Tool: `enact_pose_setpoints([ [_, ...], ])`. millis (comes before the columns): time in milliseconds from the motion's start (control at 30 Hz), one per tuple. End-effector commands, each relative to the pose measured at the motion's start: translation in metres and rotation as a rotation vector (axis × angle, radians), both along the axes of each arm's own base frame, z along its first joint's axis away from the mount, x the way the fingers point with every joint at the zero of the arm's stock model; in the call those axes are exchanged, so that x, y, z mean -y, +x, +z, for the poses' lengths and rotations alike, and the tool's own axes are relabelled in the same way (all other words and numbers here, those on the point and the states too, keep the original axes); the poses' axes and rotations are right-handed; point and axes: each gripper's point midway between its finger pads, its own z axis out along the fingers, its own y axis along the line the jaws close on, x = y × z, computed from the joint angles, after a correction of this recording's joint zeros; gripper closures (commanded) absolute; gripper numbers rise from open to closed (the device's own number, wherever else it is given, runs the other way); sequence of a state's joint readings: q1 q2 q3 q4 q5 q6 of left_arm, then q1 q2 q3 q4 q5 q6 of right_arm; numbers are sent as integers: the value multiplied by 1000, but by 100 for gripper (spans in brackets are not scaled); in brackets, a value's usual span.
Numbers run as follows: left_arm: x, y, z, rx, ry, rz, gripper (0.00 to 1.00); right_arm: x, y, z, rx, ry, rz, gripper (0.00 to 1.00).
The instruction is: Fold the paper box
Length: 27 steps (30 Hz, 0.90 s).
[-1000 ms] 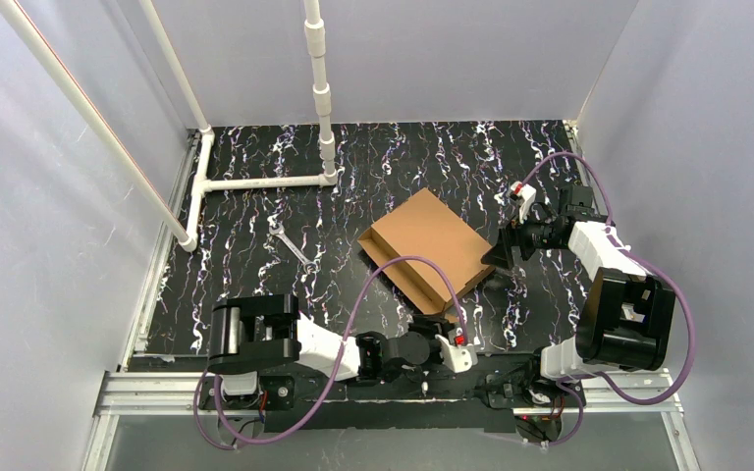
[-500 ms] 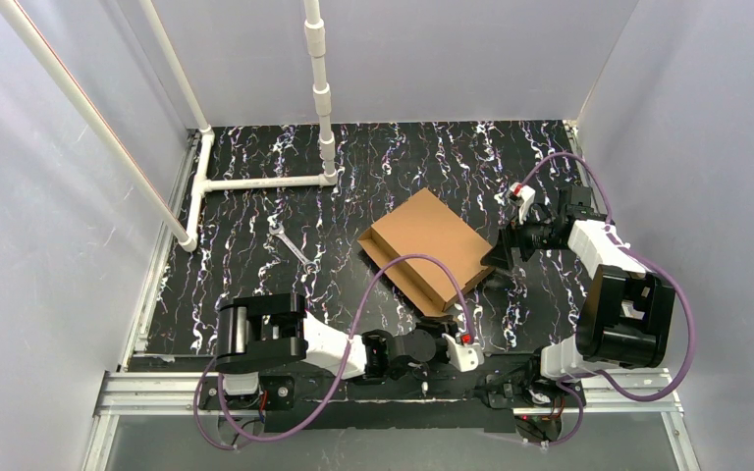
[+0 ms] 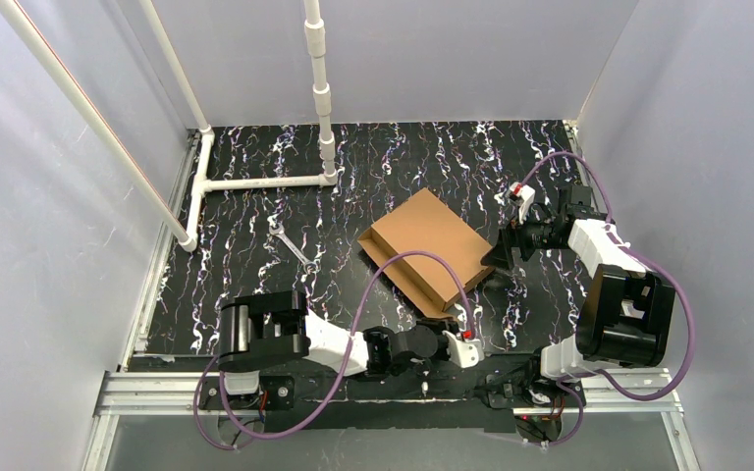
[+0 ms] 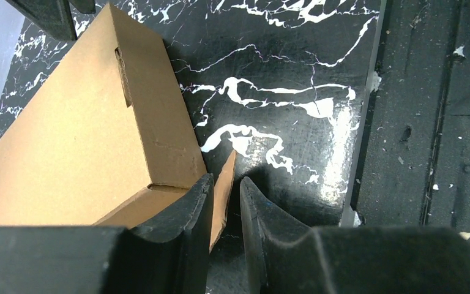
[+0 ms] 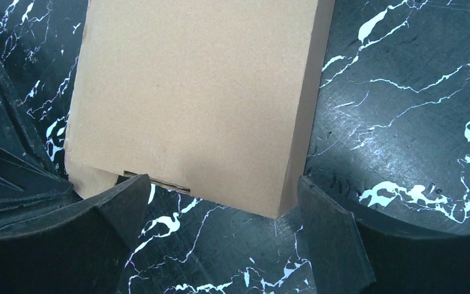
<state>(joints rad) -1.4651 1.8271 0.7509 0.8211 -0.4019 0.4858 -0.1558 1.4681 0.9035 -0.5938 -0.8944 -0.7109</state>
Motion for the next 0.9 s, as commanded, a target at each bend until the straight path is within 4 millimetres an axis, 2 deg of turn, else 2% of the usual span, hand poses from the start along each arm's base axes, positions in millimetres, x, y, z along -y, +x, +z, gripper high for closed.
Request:
enact_pose_setpoints([
  [0, 8, 6, 6, -6, -20, 16, 80, -2, 8, 13, 34, 22, 16, 2],
  [300, 9, 5, 2, -28, -15, 11, 81, -2, 8, 13, 34, 23, 18, 0],
  [567, 10, 5, -2, -42, -4, 7, 78, -2, 7, 13, 33, 25, 19, 0],
  [867, 5, 16, -4, -31, 11, 56, 83, -3, 7, 13, 28, 27, 20, 0],
])
